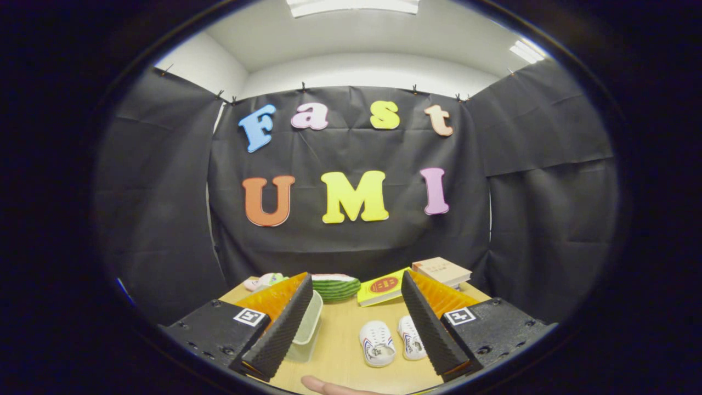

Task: Open the storage box then place both shoes into the box .Put the left shoe in first, then the right shoe, with the right side of both shoes facing outward in a uniform manner.

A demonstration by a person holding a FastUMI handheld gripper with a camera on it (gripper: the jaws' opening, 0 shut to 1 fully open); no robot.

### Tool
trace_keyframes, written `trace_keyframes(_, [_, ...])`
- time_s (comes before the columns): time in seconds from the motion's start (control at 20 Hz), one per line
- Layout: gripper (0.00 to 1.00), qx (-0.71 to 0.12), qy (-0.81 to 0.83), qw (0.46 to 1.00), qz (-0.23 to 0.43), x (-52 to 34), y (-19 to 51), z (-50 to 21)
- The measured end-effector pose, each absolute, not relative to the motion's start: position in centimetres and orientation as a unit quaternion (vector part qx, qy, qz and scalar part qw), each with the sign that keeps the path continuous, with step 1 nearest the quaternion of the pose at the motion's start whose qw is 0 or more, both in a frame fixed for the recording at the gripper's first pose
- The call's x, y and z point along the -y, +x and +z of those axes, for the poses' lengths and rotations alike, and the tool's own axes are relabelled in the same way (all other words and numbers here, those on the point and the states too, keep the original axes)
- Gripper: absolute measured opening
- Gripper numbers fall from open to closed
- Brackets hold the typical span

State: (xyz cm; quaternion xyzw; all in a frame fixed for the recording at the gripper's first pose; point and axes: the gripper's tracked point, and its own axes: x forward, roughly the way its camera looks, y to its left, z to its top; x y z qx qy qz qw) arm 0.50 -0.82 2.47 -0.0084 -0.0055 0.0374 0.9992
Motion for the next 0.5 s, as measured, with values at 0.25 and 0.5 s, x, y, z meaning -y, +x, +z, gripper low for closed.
trace_keyframes(0.25, [1.00,0.005,-0.013,0.999,0.034,1.6,1.3,1.9])
trace_keyframes(0.5, [1.00,-0.020,-0.009,0.999,0.031,1.1,3.8,-0.1])
